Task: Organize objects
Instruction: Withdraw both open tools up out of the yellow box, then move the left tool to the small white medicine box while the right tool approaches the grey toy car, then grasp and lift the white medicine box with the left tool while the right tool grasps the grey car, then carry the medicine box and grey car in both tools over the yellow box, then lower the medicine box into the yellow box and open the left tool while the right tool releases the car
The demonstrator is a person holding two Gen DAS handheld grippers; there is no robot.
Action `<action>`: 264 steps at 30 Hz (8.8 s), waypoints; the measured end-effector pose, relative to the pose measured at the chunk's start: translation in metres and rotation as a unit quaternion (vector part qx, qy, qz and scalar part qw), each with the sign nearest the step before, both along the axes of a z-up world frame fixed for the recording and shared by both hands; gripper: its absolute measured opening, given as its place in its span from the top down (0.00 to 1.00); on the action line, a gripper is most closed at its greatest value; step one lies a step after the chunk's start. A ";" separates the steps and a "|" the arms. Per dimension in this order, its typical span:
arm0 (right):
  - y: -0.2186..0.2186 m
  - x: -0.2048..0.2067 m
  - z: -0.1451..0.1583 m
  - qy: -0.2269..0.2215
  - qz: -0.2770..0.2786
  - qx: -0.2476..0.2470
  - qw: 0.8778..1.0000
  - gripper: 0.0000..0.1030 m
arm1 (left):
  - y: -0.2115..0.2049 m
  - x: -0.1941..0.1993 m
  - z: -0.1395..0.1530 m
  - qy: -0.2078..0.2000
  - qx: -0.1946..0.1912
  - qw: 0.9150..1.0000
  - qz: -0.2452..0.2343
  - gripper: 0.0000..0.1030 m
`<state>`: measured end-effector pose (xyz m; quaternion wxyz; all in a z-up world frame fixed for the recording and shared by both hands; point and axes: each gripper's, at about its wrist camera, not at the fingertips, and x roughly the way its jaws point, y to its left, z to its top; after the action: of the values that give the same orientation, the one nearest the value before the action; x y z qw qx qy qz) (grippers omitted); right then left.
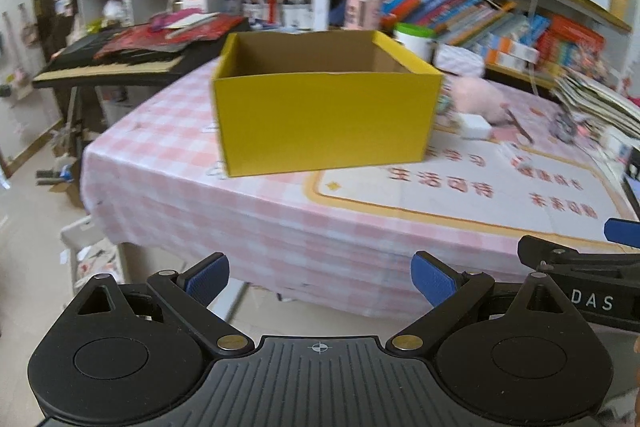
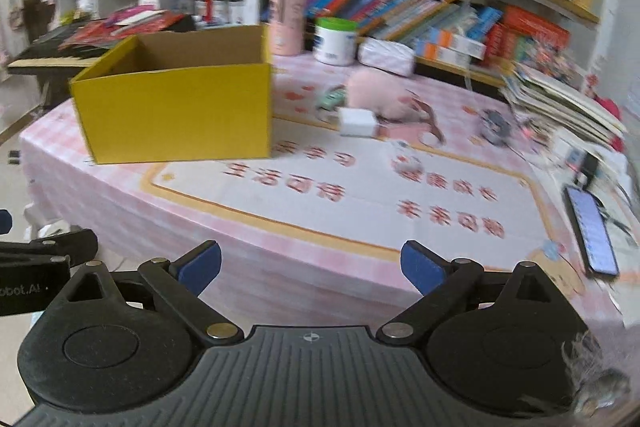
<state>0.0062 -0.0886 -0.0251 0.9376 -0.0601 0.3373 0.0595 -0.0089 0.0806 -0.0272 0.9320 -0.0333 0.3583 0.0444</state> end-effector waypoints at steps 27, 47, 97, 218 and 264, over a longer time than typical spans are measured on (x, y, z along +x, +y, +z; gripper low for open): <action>-0.106 0.039 0.003 0.007 -0.135 -0.003 0.991 0.06 | -0.090 0.072 0.002 -0.004 -0.013 0.995 -0.102 0.04; -0.181 0.143 0.010 0.003 -0.109 -0.001 0.994 0.06 | -0.162 0.157 0.001 -0.006 -0.019 0.997 -0.074 0.04; -0.260 0.356 -0.050 0.012 -0.042 -0.039 0.998 0.07 | -0.238 0.257 -0.046 0.069 -0.008 0.995 -0.073 0.73; 0.088 0.200 0.085 -0.091 0.159 0.078 0.980 0.60 | 0.061 0.137 0.050 -0.121 -0.026 0.990 0.068 0.73; 0.149 0.303 0.022 0.053 0.294 -0.015 0.954 0.60 | 0.045 0.209 0.002 -0.013 -0.011 0.998 0.062 0.72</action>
<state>0.3092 0.0605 -0.0035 0.8583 -0.1672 0.3546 0.3310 0.2000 0.1252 -0.0253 0.9317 -0.0664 0.3435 0.0981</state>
